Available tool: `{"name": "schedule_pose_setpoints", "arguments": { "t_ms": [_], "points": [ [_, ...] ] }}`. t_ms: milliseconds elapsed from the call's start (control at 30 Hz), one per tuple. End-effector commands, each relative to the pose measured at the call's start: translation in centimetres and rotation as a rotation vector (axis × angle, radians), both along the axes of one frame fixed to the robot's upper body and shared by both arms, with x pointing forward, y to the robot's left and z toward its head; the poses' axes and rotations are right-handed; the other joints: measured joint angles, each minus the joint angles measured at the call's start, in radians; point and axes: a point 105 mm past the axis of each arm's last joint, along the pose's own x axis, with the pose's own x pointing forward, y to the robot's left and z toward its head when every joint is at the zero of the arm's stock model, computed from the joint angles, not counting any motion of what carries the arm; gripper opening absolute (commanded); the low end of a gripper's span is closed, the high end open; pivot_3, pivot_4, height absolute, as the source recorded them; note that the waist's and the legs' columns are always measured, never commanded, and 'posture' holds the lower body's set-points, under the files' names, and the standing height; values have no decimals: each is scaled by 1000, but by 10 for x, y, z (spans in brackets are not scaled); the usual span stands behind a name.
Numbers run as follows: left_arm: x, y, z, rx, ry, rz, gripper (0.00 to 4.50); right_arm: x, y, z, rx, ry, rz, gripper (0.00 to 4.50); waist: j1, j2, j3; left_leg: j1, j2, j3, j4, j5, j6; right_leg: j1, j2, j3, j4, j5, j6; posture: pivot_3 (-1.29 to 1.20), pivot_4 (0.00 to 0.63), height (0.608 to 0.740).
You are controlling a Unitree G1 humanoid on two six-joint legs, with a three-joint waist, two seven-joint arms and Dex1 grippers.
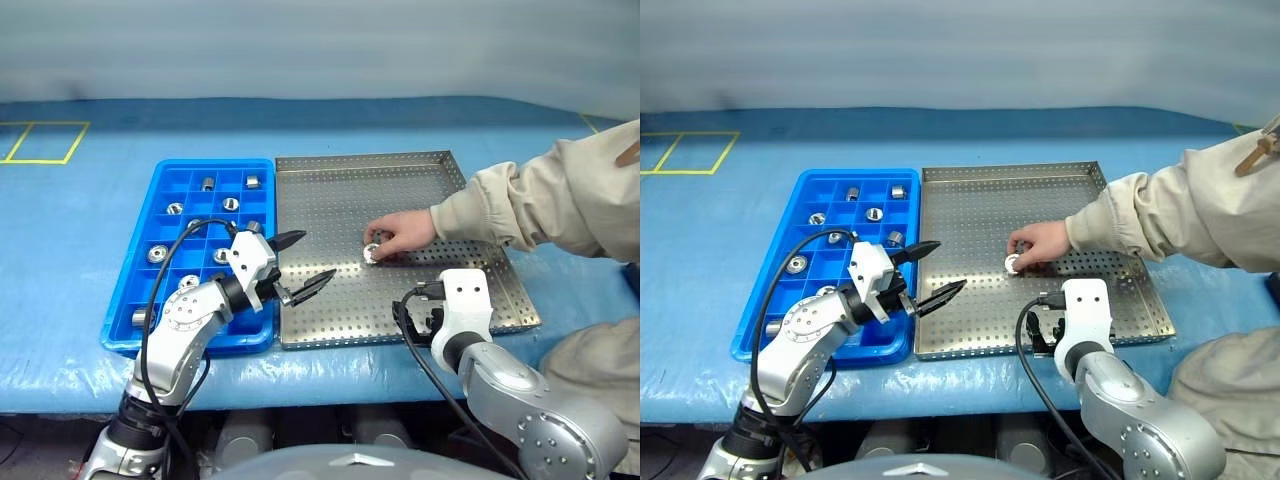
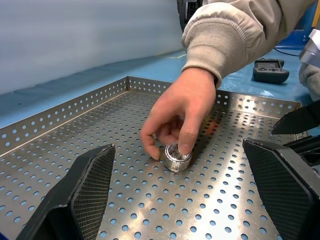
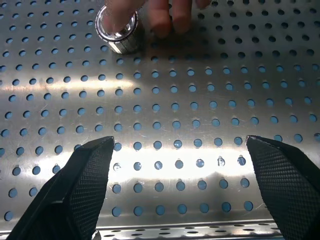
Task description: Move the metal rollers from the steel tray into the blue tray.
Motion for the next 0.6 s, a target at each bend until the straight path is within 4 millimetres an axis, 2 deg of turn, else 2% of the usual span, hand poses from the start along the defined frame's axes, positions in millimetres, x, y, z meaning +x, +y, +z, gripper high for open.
{"name": "schedule_pose_setpoints", "arguments": {
  "t_ms": [33, 267, 600],
  "points": [
    [-1, -3, 8, -6, -37, -13, 4500, 2, 1, 12, -4, -62, 4, 4460, 1, 0, 0, 0, 0, 0, 0, 0, 0, 0, 0, 0, 0, 0, 0, -10, 150, 740],
    [-1, -3, 9, -5, -42, -14, 4500, 9, 7, 16, -11, -82, 28, 4460, 3, 0, 0, 0, 0, 0, 0, 0, 0, 0, 0, 0, 0, 0, 0, -3, 150, 740],
    [0, -4, 11, -5, -56, -9, 4500, 45, 18, 26, -60, -205, 66, 4460, 10, 0, 0, 0, -1, 0, 0, 0, 0, 0, 0, 0, 0, 0, 0, 41, 150, 740]
  ]
}}
